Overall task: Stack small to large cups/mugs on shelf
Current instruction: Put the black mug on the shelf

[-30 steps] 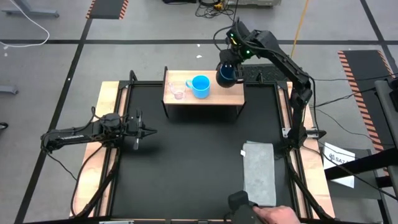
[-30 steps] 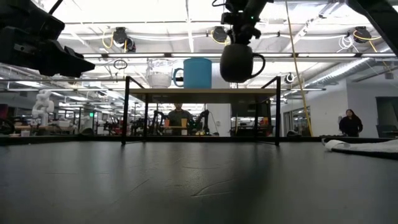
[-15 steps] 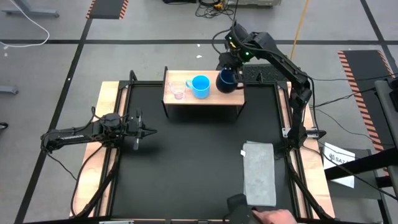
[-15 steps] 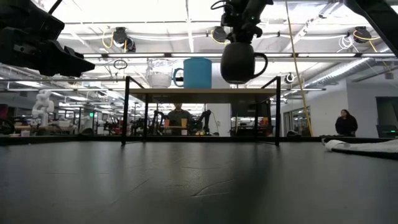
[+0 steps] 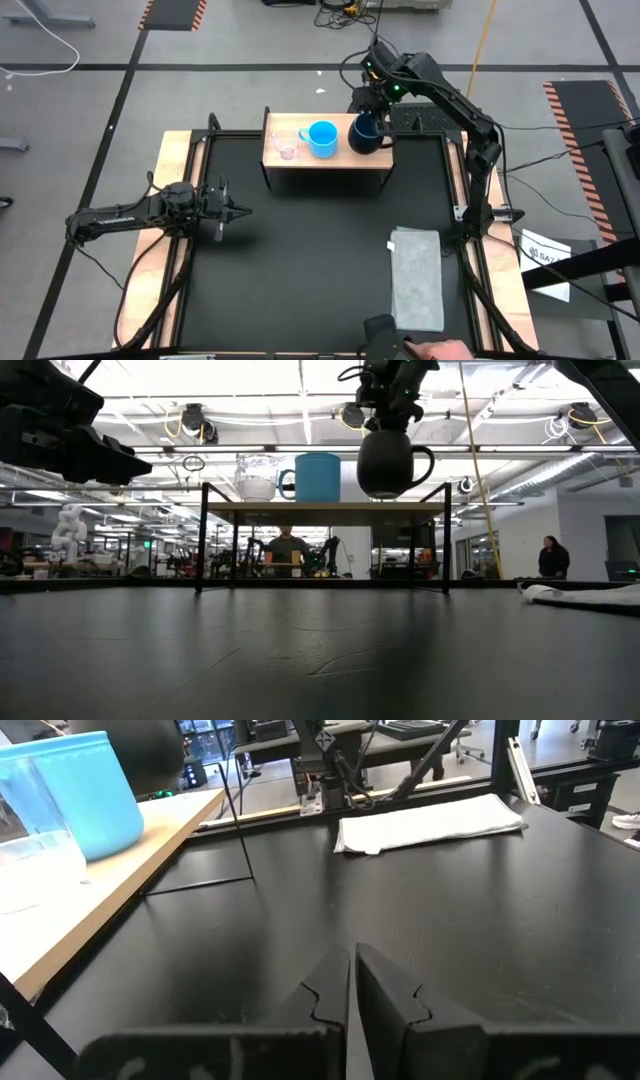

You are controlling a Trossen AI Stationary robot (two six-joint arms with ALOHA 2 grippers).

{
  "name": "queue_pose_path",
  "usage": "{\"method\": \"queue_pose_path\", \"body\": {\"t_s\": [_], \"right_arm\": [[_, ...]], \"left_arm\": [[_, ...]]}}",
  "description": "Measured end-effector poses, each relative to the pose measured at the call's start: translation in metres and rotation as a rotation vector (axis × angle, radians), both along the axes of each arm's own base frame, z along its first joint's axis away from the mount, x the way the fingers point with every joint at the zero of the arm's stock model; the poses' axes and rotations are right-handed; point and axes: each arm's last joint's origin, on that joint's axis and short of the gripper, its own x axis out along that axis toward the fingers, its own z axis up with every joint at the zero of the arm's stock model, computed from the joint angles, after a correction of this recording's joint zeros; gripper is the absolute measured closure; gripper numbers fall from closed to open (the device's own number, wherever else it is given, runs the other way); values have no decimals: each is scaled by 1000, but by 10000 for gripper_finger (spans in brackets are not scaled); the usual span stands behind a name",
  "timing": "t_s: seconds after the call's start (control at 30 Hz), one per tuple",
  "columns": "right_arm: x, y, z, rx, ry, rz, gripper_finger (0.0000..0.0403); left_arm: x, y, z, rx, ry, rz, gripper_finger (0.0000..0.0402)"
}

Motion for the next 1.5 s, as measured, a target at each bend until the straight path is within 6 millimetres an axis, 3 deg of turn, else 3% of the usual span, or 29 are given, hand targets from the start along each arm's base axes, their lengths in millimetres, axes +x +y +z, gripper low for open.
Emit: {"method": "queue_pose_path", "body": {"t_s": [0.63, 1.5], "right_arm": [[14, -1, -14, 28, 20, -9, 392], [20, 6, -14, 26, 19, -34, 392]], "left_arm": [[0, 0, -1, -4, 6, 0, 376], [0, 0, -1, -6, 13, -1, 376]]}}
